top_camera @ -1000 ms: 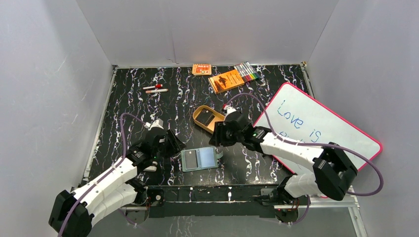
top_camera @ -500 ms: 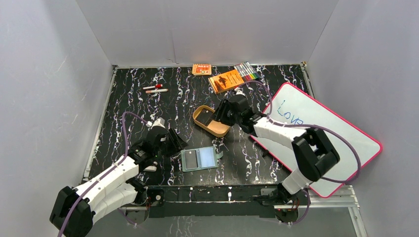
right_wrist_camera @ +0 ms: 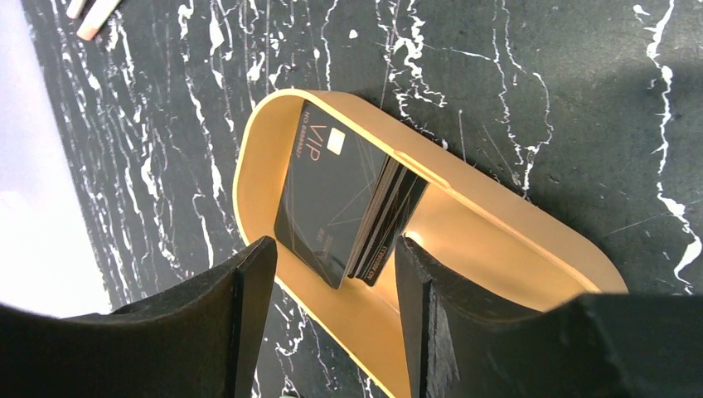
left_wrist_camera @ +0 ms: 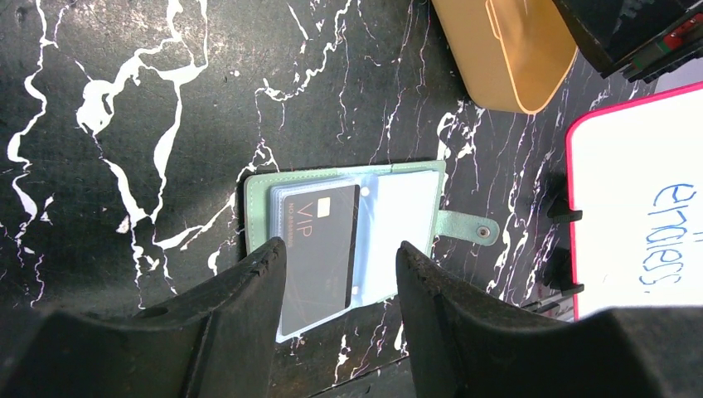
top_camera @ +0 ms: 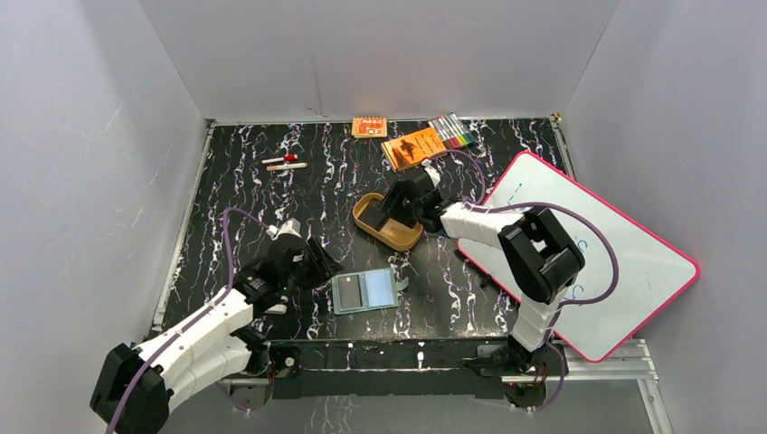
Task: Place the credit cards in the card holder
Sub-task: Pick up the credit card from the storage box.
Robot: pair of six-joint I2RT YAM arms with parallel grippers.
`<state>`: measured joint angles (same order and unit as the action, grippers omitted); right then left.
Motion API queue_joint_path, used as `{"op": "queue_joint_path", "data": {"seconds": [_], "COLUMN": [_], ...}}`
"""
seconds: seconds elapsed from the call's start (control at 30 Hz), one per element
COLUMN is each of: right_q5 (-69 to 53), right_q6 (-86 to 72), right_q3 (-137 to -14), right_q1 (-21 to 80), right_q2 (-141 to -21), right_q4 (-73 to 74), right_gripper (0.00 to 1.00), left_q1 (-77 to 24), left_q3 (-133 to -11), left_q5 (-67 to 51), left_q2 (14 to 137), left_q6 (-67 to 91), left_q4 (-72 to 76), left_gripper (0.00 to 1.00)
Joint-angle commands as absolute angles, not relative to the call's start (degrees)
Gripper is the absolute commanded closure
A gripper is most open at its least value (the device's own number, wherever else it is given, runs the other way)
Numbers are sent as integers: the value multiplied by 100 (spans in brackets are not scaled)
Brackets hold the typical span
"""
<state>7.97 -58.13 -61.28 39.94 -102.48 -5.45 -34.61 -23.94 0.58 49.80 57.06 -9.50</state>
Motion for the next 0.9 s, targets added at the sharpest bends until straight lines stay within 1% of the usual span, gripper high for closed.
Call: {"op": "queue_joint_path", "data": {"seconds": [0.0,0.43,0.7,0.87], "right_q5": [1153,1327,1305,1307], "right_q6": [-6035,-6031,-5955,-5973], "right_q3": [-6488,-6873,-6844,-6700], "right_q1": [4060,4184,4191,4186], "right_q2": [-10429,-10895,-10995,-10858], "right_q4": [-391,-83,-26,-77], "right_gripper": [38,41,48,53], "left_q1": [-3467,-3463,-3463,-3463], "left_q3": [-2369,-2304,-2254,-2259], "left_q5": [9,0,0,8], "left_q2": [4805,4729,4718,4687], "left_q6": [5722,5738,5732,5737], "left_q4": [-1004,-979,-957,-970], "left_gripper": [51,51,51,51]}}
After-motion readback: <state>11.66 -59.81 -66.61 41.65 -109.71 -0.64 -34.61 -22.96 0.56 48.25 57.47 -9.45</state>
